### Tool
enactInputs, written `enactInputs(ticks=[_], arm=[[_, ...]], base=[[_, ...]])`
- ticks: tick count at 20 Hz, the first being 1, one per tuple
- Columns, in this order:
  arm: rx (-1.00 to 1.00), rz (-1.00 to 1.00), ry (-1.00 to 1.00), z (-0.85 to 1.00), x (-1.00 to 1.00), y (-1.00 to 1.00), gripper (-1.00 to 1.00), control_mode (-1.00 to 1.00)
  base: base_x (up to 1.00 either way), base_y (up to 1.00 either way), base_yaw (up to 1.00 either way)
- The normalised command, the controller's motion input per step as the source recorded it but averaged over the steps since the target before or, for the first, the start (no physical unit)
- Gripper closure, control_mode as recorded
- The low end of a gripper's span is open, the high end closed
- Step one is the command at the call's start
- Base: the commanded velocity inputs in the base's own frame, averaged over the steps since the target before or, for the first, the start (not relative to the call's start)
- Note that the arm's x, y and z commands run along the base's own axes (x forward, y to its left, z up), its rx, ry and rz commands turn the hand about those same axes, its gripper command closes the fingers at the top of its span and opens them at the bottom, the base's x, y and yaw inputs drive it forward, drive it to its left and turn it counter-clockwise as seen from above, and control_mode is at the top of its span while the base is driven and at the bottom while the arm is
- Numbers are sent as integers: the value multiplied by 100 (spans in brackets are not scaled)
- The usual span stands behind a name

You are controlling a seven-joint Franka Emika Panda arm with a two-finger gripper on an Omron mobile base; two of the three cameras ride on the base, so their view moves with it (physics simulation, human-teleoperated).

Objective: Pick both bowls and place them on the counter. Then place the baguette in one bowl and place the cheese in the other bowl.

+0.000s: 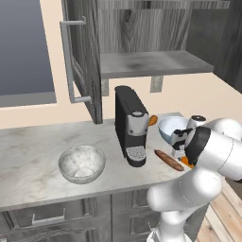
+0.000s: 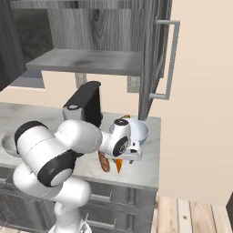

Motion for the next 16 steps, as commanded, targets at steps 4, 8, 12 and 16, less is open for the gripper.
enactInputs(ticks=[4,8,12,16], arm=[[-1,0,2,-25,-12,3,100,-100],[0,0,-3,-1,-27,5,100,-100],[0,0,-11,19,-40,0,100,-100],[0,0,-9,28,-20,5,100,-100]], base=[[0,0,0],[0,0,0],[0,0,0],[0,0,0]])
